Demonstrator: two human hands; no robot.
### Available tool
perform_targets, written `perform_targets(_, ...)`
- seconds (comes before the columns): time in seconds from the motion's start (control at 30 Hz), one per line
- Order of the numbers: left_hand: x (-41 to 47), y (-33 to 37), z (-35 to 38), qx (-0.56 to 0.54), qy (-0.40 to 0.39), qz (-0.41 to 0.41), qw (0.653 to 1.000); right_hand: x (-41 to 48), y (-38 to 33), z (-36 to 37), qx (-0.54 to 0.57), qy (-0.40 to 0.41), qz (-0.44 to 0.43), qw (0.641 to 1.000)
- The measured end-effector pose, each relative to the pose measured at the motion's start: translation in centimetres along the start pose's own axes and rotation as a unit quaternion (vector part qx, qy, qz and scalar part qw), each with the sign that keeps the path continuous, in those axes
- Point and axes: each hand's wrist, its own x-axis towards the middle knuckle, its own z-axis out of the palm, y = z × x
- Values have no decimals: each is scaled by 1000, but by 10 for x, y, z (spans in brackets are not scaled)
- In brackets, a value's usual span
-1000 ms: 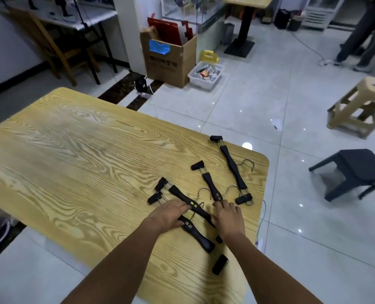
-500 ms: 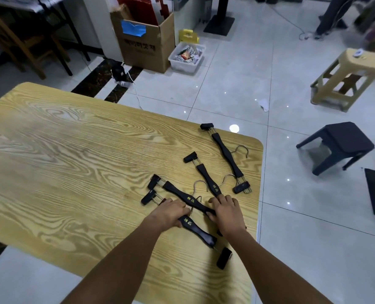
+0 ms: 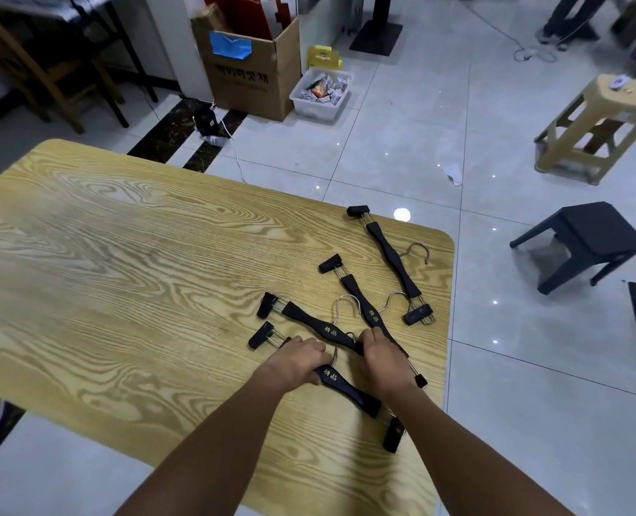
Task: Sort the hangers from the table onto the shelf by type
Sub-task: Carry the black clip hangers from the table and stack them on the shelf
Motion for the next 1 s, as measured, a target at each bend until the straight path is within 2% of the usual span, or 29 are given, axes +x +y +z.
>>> perform_targets(0.23,-5,-1,-3,-6,10,-19,1000,-3,0,-9,12,5,-37,999)
perform_targets(0.6,-39,-8,-19,-19,46,-52,997,-9,0,-63,-17,124,-79,989)
perform_targets(1.0,-144,-30,-58,-25,128,-160,978,-2,-45,-152,-8,229,-100,968)
